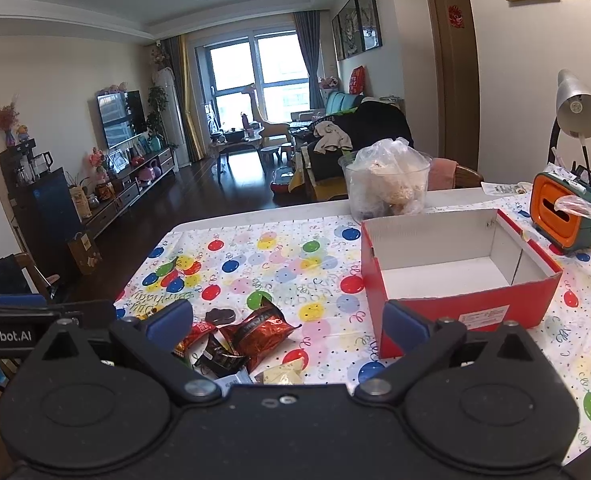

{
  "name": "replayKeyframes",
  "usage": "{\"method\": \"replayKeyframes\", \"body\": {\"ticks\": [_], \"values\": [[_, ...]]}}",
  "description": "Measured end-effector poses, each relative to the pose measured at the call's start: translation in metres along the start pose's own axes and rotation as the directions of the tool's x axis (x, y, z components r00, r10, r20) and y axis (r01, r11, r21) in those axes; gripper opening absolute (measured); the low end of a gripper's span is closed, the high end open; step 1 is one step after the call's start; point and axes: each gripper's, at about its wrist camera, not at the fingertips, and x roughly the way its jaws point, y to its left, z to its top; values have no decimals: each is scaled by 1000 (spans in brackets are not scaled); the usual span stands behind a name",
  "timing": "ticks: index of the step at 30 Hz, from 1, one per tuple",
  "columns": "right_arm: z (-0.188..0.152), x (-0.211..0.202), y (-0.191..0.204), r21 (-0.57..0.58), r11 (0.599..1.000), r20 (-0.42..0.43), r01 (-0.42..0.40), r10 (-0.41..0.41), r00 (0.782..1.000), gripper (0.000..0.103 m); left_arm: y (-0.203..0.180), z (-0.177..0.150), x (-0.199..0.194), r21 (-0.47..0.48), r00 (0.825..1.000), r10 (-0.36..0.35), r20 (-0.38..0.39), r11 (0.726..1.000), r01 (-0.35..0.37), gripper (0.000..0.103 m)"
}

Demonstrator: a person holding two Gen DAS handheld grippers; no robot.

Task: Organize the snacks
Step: 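Move both tools toward the snack pile on the tablecloth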

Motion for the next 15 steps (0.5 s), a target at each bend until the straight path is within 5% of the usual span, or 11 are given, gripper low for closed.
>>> {"method": "replayKeyframes", "body": {"ticks": [15], "values": [[0,4,0,-4,999,-20,-39,38,999,102,2,2,2,-4,1000,-23,-16,1000,23,101]]}}
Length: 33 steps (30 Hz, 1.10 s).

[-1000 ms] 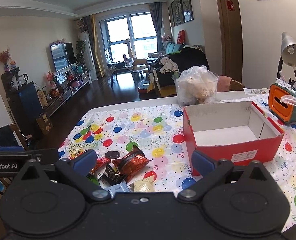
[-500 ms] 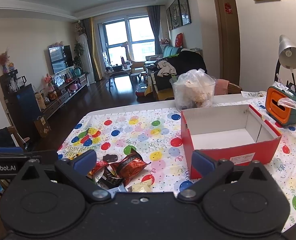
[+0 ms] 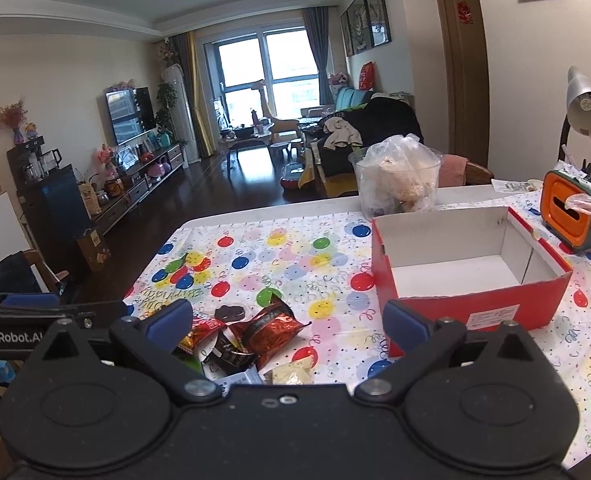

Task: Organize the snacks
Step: 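Move both tools toward the snack pile on the tablecloth, then grasp the small blue candy with the left tool while the right tool grasps the cream pastry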

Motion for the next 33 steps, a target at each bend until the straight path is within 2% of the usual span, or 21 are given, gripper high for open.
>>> {"method": "replayKeyframes", "body": {"ticks": [12,19,28,33], "values": [[2,12,3,-17,1000,-31,3,-4,1000,98,13,-1,13,-22,1000,-7,-31,1000,6,101],[0,36,5,-57,998,-92,-7,2,996,96,30,-5,32,-62,995,22,-97,998,-28,101],[-18,80,3,-108,993,-218,-43,19,976,94,63,-19,59,-107,977,78,-198,989,-101,101],[-32,107,-3,-127,990,-298,-59,19,955,86,79,-31,77,-143,962,76,-263,983,-117,100]]}}
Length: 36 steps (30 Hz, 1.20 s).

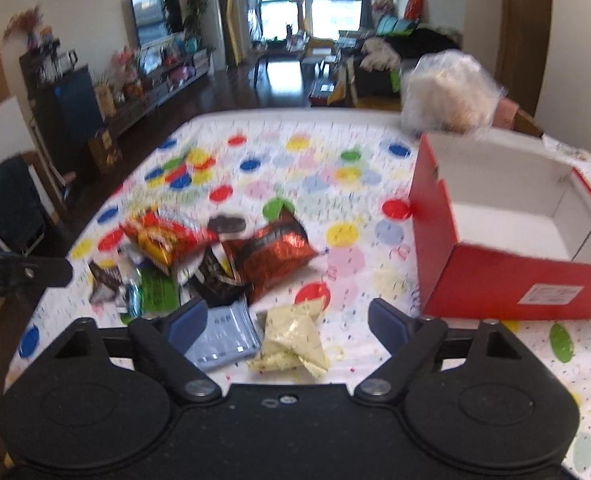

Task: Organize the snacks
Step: 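Grasp the small blue candy with the left tool while the right tool grasps the cream pastry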

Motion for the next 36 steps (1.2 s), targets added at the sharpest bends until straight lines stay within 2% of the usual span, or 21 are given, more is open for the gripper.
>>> {"method": "replayKeyframes", "body": {"ticks": [5,8,13,17,21,26,30,34,36], "values": [[-5,24,-3,-1,1000,-58,-14,14,998,76,20,-1,21,-59,999,34,-36,998,-36,100],[-7,32,-2,-7,1000,-72,-28,28,997,75,31,-2,32,-88,997,43,-60,995,-48,100],[-9,47,-1,-38,999,-100,-31,27,995,65,21,-10,45,-39,995,31,-93,999,-34,93],[-8,58,-5,-35,999,-106,-14,10,994,63,13,-12,50,-16,995,30,-92,999,-31,88],[-7,70,-9,-12,999,-123,-33,31,992,62,8,-13,55,15,996,39,-75,999,-38,84],[-9,77,-15,35,998,-143,-48,52,988,48,-4,-14,65,71,997,46,-66,997,-41,65],[-11,76,-15,24,998,-142,-55,58,988,43,-11,-15,75,118,997,59,-39,991,-54,59],[-12,74,-17,22,998,-140,-57,60,988,38,-9,-12,90,99,997,49,-67,994,-42,53],[-13,72,-18,25,998,-140,-57,60,988,38,-10,-11,97,107,996,54,-70,993,-47,43]]}}
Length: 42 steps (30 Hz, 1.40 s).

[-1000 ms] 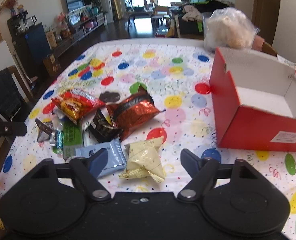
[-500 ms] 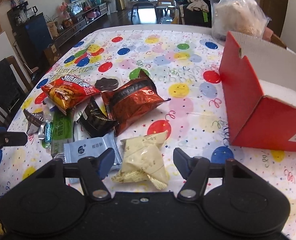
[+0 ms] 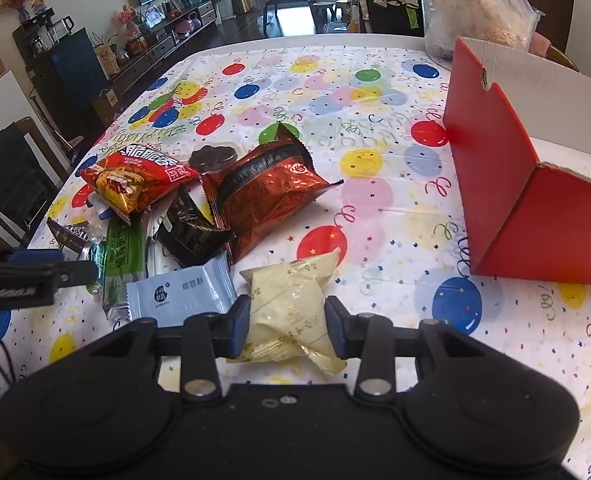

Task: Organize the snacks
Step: 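Grasp the small blue candy with the left tool while the right tool grasps the cream pastry, then carry both snacks over the red box and open the right tool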

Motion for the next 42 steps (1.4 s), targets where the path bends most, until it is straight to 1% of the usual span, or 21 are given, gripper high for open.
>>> {"method": "replayKeyframes", "body": {"ticks": [2,7,8,10,13,15,19,23,27,33,37,42], "values": [[-1,-2,-2,10,1000,1,2,-2,1000,37,-1,2,7,4,1000,-2,-11,1000,2,38],[-4,-7,-7,34,999,9,4,-5,1000,36,-5,7,11,22,1000,-24,5,999,24,31],[-5,-8,-7,36,999,11,5,-5,1000,36,-4,8,11,19,999,-38,1,999,38,27],[-6,-10,-8,41,999,16,4,-4,1000,36,-1,10,13,-1,998,-56,-5,998,56,26],[-7,-14,-8,47,999,22,4,-5,1000,35,9,11,15,-48,995,-94,-17,994,93,16],[-8,-16,-8,51,999,27,8,-9,1000,35,13,12,15,-67,995,-102,-23,993,100,12],[-8,-21,-7,53,998,36,17,-19,999,34,12,11,14,-54,996,-89,-24,995,87,12],[-9,-31,-5,54,998,56,28,-31,998,33,14,9,6,-66,994,-107,-22,992,106,11],[-8,-47,-8,72,997,80,30,-36,996,33,17,6,-8,-84,991,-133,-16,988,132,11],[-1,-78,-15,85,996,126,24,-34,991,33,13,11,-35,-67,990,-144,11,987,144,11],[8,-99,-25,76,997,166,16,-28,986,33,0,21,-55,-44,986,-160,41,986,162,11],[22,-117,-50,78,997,203,6,-22,979,33,-30,41,-75,-15,980,-185,75,982,187,11]]}}
